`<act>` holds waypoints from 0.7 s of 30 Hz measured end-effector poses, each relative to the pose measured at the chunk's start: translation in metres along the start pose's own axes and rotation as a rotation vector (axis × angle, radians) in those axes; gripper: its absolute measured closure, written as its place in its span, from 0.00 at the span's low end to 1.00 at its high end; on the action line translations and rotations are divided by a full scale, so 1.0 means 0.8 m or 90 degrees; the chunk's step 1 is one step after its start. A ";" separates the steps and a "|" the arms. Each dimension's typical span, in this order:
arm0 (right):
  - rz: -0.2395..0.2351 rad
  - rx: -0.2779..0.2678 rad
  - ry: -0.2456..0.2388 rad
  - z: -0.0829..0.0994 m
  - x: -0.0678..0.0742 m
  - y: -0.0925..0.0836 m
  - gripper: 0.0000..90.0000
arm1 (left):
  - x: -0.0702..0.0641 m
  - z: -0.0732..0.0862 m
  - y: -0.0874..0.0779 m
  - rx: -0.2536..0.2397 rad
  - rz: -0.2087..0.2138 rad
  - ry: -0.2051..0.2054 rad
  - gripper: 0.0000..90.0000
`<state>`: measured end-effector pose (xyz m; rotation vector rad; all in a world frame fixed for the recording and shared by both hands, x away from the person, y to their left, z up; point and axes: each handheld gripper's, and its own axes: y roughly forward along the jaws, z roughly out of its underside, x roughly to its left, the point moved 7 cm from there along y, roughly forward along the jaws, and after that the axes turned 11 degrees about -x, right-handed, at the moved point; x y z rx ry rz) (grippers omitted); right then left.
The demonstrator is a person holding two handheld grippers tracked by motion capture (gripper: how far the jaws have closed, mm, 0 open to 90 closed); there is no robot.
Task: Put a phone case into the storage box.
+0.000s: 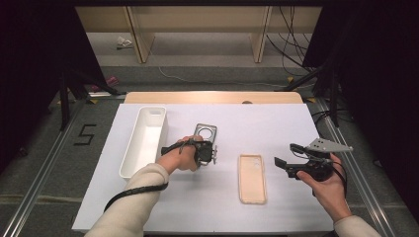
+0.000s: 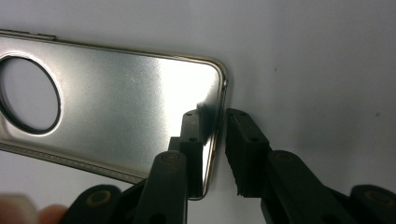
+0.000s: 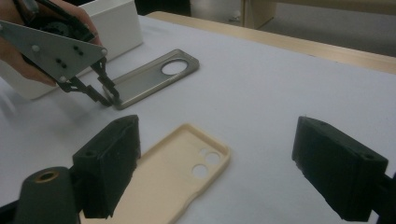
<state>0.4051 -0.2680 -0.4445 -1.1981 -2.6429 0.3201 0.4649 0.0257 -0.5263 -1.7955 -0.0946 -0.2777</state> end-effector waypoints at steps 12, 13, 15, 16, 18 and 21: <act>-0.001 -0.001 0.000 0.000 0.000 0.000 0.18 | 0.000 -0.001 0.001 0.004 0.021 -0.010 0.89; -0.001 0.000 0.000 0.000 0.000 0.000 0.18 | 0.000 -0.001 0.001 0.005 0.020 -0.008 0.89; -0.001 0.000 0.000 0.000 0.000 0.000 0.18 | 0.000 -0.002 0.001 0.006 0.019 -0.004 0.90; -0.001 -0.001 0.000 0.000 0.000 0.000 0.18 | 0.000 -0.002 0.001 0.007 0.018 -0.003 0.91; -0.001 0.000 0.000 0.000 0.000 0.000 0.18 | 0.001 -0.002 0.001 0.013 0.016 0.004 0.93; -0.002 0.000 0.000 0.000 0.000 0.000 0.18 | 0.000 -0.003 0.001 0.017 0.013 0.011 0.94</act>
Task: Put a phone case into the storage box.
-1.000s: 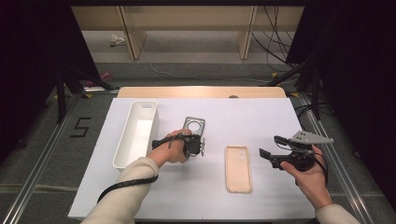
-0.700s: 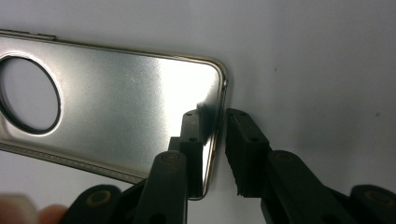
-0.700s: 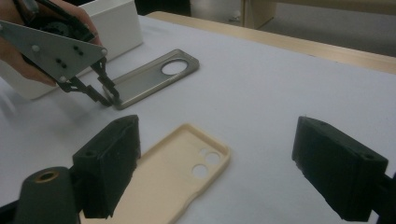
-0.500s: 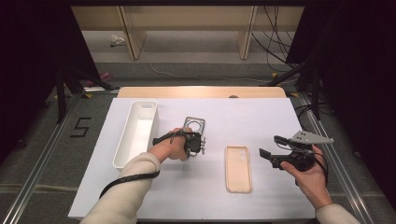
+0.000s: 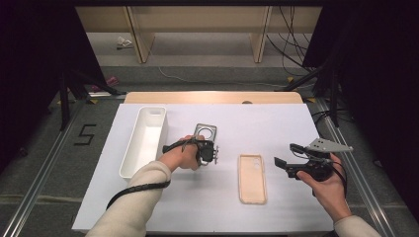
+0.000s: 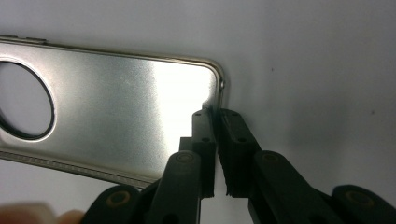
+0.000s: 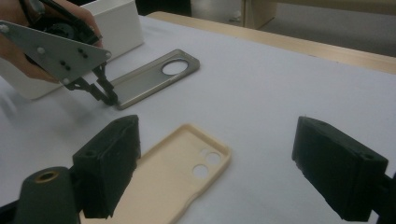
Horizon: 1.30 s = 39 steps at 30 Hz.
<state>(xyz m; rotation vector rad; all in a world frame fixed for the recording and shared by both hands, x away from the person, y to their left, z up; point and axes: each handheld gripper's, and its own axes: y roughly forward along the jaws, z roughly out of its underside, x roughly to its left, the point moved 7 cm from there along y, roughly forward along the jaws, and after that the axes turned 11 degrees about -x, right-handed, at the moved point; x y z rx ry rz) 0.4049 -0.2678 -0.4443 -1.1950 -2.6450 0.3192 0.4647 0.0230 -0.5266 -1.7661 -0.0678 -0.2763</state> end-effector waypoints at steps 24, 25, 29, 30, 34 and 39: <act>0.005 0.000 0.001 0.000 -0.001 0.000 0.18 | -0.013 -0.019 -0.013 -0.022 -0.050 0.036 0.99; 0.005 0.000 0.001 0.000 -0.001 0.001 0.18 | -0.014 -0.020 -0.017 -0.026 -0.055 0.039 0.99; 0.004 0.001 0.004 -0.001 0.001 0.005 0.18 | -0.021 -0.022 -0.027 -0.037 -0.072 0.041 0.99; 0.003 0.001 0.005 -0.002 0.001 0.007 0.18 | -0.023 -0.023 -0.030 -0.042 -0.078 0.043 0.99; 0.001 0.000 0.012 -0.006 0.004 0.017 0.18 | -0.035 -0.021 -0.037 -0.062 -0.089 0.029 0.99; -0.013 -0.009 0.033 -0.013 0.015 0.032 0.18 | -0.050 -0.016 -0.040 -0.076 -0.102 0.020 0.99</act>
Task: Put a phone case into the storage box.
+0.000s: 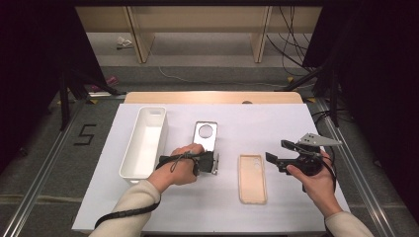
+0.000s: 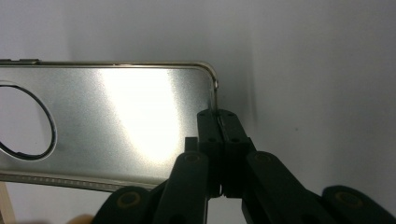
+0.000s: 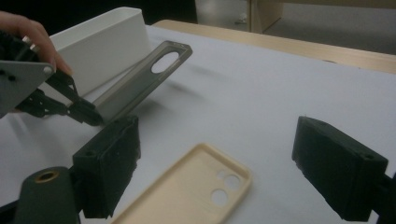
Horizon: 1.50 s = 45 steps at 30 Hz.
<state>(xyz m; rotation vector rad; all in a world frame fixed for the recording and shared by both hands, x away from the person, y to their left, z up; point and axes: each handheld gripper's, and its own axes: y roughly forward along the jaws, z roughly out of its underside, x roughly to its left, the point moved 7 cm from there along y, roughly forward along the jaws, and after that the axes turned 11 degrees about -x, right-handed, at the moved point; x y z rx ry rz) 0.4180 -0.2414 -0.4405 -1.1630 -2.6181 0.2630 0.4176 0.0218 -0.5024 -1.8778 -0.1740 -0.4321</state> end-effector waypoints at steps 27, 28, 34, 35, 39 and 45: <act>-0.058 0.011 0.020 -0.012 0.046 0.082 0.18 | -0.049 -0.028 -0.028 -0.048 -0.048 0.031 0.99; -0.060 0.011 0.022 -0.012 0.047 0.086 0.18 | -0.050 -0.030 -0.029 -0.051 -0.050 0.037 0.99; -0.068 0.017 0.040 -0.014 0.052 0.108 0.19 | -0.053 -0.042 -0.036 -0.058 -0.053 0.061 0.99; -0.069 0.019 0.046 -0.014 0.053 0.112 0.19 | -0.053 -0.045 -0.037 -0.059 -0.057 0.065 0.99; -0.076 0.028 0.065 -0.013 0.057 0.126 0.21 | -0.056 -0.052 -0.040 -0.066 -0.060 0.069 0.99; -0.088 0.044 0.092 -0.009 0.060 0.139 0.29 | -0.060 -0.059 -0.039 -0.076 -0.063 0.076 0.99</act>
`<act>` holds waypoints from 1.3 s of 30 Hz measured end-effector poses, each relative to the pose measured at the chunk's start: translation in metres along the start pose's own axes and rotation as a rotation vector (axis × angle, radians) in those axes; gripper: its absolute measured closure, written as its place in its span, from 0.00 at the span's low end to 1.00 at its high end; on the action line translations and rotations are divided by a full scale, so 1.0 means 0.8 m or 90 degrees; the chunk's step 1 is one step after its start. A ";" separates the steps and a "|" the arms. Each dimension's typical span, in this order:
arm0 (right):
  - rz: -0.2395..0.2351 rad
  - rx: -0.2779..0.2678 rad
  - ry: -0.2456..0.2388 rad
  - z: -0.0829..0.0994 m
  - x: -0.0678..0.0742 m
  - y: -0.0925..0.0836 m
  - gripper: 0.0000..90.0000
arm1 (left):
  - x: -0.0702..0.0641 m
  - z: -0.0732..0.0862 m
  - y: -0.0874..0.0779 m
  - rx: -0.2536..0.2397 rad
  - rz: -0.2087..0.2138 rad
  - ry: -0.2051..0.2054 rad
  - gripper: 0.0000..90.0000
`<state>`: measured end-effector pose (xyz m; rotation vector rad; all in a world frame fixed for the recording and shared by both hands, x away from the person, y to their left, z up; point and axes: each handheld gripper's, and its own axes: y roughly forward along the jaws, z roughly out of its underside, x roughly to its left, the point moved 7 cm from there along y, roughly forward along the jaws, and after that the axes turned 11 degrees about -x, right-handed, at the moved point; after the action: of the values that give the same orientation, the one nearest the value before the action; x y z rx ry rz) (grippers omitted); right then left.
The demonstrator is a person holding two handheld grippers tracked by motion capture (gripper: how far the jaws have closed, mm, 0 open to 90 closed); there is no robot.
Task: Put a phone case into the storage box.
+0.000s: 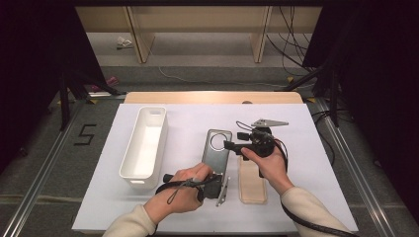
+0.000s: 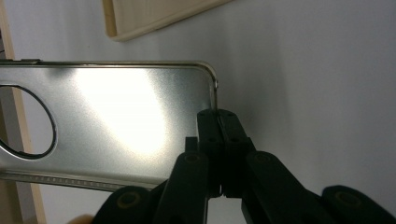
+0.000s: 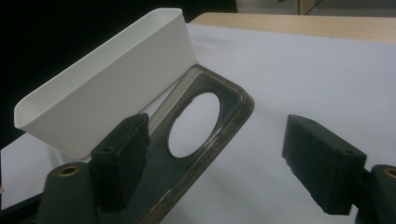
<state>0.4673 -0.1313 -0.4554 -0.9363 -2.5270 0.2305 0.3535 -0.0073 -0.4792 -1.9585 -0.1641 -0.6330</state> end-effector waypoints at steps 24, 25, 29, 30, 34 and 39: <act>-0.038 0.018 0.091 0.002 0.008 -0.002 0.80 | 0.000 -0.007 0.004 -0.012 -0.008 0.019 0.99; -0.040 0.011 0.098 0.000 0.009 -0.003 0.81 | 0.001 -0.007 0.005 -0.013 -0.010 0.023 0.99; -0.057 -0.006 0.122 -0.007 0.018 -0.007 0.86 | 0.001 -0.008 0.007 -0.019 -0.015 0.026 0.98; -0.062 -0.010 0.126 -0.009 0.020 -0.007 0.88 | -0.001 -0.007 0.008 -0.016 -0.011 0.018 0.98; -0.074 -0.018 0.131 -0.013 0.029 -0.010 0.91 | 0.001 -0.005 0.011 -0.020 -0.018 0.015 0.98; -0.079 -0.035 0.122 -0.022 0.033 -0.016 0.91 | 0.008 -0.005 0.005 -0.053 -0.037 -0.003 0.91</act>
<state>0.4501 -0.1238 -0.4273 -0.7782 -2.4124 0.0320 0.3585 -0.0136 -0.4777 -2.0415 -0.2009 -0.6833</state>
